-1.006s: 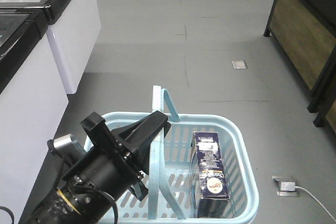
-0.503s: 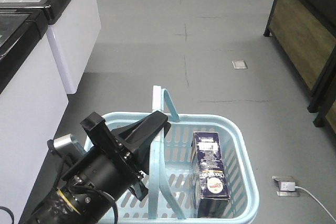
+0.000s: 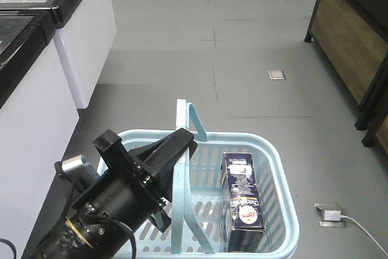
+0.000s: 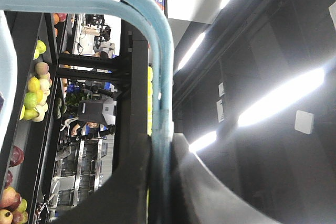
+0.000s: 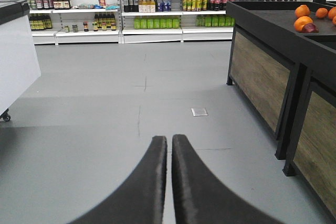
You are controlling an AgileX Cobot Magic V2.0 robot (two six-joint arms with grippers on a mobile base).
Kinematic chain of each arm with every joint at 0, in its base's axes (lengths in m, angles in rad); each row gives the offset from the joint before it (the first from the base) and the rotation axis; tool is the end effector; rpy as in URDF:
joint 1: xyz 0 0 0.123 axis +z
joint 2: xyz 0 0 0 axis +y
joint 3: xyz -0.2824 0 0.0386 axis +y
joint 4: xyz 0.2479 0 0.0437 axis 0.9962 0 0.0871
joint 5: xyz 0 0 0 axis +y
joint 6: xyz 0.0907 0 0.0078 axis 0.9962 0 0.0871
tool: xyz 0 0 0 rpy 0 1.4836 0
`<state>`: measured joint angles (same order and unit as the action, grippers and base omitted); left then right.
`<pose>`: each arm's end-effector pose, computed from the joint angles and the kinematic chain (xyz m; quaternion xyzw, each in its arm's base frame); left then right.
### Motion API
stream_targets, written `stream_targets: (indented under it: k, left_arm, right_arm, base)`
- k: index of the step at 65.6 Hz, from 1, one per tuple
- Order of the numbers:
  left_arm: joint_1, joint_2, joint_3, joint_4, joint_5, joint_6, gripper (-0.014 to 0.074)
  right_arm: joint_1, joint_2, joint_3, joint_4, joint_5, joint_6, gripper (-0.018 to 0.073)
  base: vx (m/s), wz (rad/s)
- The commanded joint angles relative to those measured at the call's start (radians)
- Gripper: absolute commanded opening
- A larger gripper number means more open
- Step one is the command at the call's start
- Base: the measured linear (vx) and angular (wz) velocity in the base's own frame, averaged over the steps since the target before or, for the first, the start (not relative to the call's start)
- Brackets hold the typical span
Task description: Left arm holds basket, right arm returns cookies
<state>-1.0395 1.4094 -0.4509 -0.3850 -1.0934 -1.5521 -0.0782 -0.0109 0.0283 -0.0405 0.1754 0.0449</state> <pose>0.1555 -0.2047 0.2463 -0.3368 0.5453 -0.7277 0.2442 0.0561 -0.0050 0.1882 0.0333 0.7426 -0.0271 0.6683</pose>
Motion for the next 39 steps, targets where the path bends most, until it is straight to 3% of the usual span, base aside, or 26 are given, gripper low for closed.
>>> stream_targets:
  k: [1, 39]
  left_arm:
    - [-0.007, -0.038, -0.029, 0.018, -0.28, -0.005, -0.0003]
    - [-0.007, -0.038, -0.029, 0.018, -0.28, -0.005, -0.0003]
  right_arm:
    - [-0.001, -0.013, 0.018, -0.003, -0.07, -0.006, -0.0009]
    - [-0.001, -0.013, 0.018, -0.003, -0.072, -0.006, -0.0009]
  base:
    - [0.0, 0.0]
    - [0.0, 0.0]
